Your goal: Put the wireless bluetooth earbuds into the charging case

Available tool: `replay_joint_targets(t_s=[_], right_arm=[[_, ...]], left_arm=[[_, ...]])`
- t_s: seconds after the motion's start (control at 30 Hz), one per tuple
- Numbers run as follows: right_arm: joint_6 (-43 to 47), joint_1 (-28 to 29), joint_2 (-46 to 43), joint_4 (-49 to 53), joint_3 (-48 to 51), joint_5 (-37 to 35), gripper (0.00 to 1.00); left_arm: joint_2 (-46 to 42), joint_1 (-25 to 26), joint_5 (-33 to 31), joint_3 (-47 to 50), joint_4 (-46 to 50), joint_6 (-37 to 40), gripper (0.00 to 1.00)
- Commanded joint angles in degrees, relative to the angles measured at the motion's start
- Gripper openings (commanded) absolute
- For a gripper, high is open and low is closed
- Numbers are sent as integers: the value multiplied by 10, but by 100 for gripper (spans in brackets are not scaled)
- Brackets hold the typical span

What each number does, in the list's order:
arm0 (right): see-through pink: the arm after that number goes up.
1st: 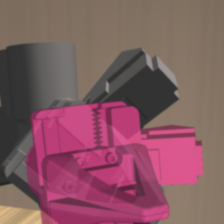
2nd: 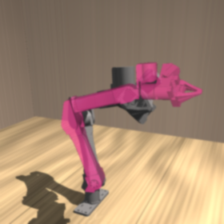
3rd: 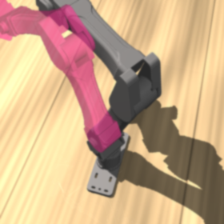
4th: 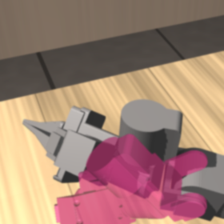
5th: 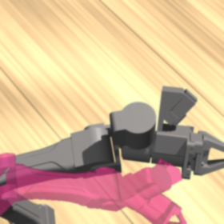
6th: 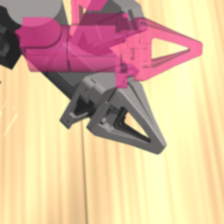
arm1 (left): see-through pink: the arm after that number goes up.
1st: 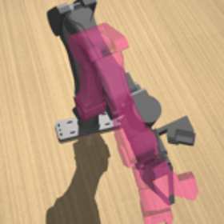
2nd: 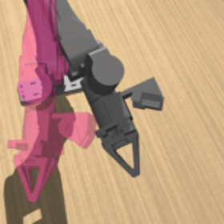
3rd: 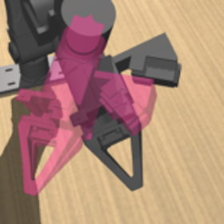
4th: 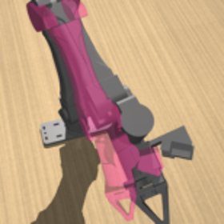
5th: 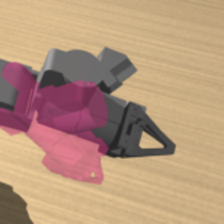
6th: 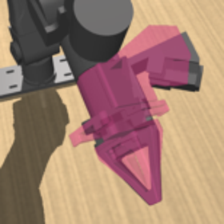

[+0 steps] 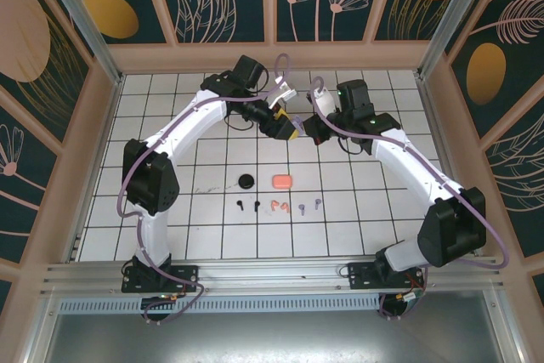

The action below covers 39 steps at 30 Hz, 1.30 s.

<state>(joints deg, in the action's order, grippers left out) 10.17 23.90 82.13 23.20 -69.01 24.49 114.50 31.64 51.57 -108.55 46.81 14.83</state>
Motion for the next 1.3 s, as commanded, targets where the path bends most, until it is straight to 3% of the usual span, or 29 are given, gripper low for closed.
replay_joint_targets(t_s=[0.0,0.67,1.07,1.13,1.2,1.27], right_arm=[[-2,8,-16,5,-23,18,0],[-3,19,-14,6,-29,19,0],[-18,19,-14,-11,-37,-1,0],[-34,17,-19,-18,-40,-14,16],[-55,10,-31,-24,-39,-20,38],[-74,3,-49,-22,-34,-21,45]], left_arm=[[7,-2,27,-18,12,13,60],[15,-2,48,-24,5,15,39],[16,-2,69,-17,-12,7,0],[7,-2,59,2,-43,-9,0],[-14,-3,39,42,-108,-45,0],[-45,-11,26,97,-196,-91,0]])
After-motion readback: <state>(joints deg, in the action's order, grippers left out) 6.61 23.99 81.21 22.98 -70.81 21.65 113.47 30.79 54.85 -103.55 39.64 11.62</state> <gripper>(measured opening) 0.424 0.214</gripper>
